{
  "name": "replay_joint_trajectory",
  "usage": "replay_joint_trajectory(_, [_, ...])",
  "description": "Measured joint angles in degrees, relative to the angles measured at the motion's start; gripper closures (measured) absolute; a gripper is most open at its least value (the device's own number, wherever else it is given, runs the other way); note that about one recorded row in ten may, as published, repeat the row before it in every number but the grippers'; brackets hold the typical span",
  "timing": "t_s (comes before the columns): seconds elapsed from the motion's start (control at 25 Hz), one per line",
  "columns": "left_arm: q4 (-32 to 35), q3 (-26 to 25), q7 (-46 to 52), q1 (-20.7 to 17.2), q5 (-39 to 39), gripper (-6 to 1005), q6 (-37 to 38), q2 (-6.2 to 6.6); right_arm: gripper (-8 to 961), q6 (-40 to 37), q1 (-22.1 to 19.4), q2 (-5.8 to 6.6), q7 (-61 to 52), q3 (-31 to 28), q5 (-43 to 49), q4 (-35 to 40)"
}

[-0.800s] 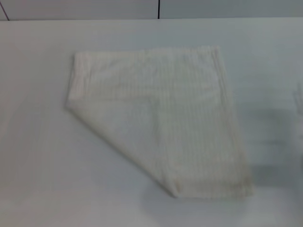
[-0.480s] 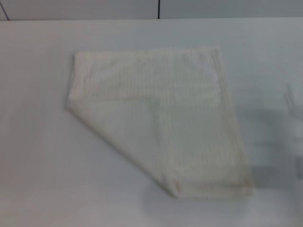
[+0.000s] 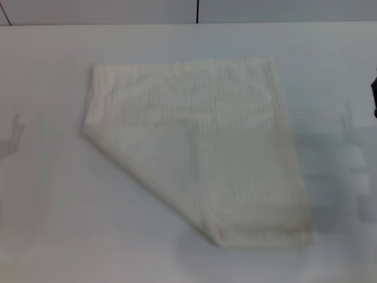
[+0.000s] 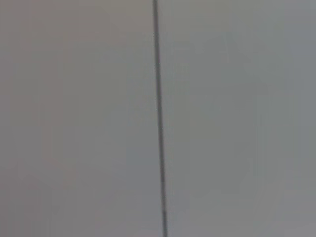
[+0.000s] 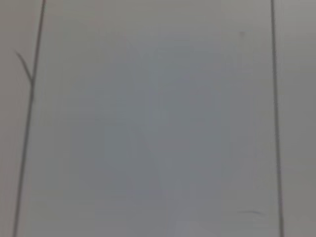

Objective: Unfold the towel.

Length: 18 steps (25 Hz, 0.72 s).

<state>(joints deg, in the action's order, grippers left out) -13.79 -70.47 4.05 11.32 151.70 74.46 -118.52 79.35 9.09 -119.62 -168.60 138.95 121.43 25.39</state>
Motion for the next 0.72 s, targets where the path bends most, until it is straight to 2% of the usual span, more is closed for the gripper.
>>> replay_joint_trajectory(0.2, [-4.7, 2.3, -0.5, 0.0, 0.2, 185, -3.8, 0.46, 368, -5.5, 0.7, 0.83, 3.0, 0.6, 2.2, 6.3])
replay_joint_trajectory(0.28, [-8.2, 2.3, -0.9, -0.3, 1.5, 185, -7.1, 0.8, 401, -11.5, 0.7, 2.1, 5.1, 0.1, 2.3, 11.6])
replay_joint_trajectory(0.32, [-10.6, 2.1, -1.5, -0.6, 2.7, 185, -9.3, 1.1, 442, -16.0, 0.6, 3.2, 6.6, -0.5, 2.3, 15.4])
replay_joint_trajectory(0.36, [-12.3, 2.1, -1.9, -1.0, 3.4, 185, -10.9, 1.34, 483, -25.0, 0.3, 4.58, 10.1, -2.6, 2.4, 22.2])
replay_joint_trajectory(0.4, [-15.2, 2.0, -2.5, -1.5, 4.5, 185, -13.4, 1.76, 524, -25.0, 0.3, 4.58, 10.1, -2.6, 2.4, 22.2])
replay_joint_trajectory(0.44, [-17.1, 2.0, -2.7, -1.9, 5.2, 185, -15.2, 2.03, 565, -29.2, -0.1, 4.88, 12.3, -4.4, 2.5, 25.5])
replay_joint_trajectory(0.52, [-24.5, 1.9, -3.2, -3.3, 7.5, 185, -22.2, 3.0, 647, -40.1, -1.4, 4.83, 17.5, -9.4, 3.3, 32.8])
replay_joint_trajectory(0.56, [-30.7, 1.5, -3.4, -4.5, 9.5, 185, -29.3, 3.71, 690, -51.2, -3.0, 4.25, 21.0, -14.7, 4.0, 39.7])
replay_joint_trajectory(0.6, [-30.7, 1.5, -3.4, -4.5, 9.5, 185, -29.3, 3.71, 733, -51.2, -3.0, 4.25, 21.0, -14.7, 4.0, 39.7])
replay_joint_trajectory(0.72, [-40.3, -0.4, -3.5, -5.7, 13.0, 184, -41.0, 4.14, 861, -74.7, -4.6, 1.9, 25.5, -26.0, 4.3, 50.2])
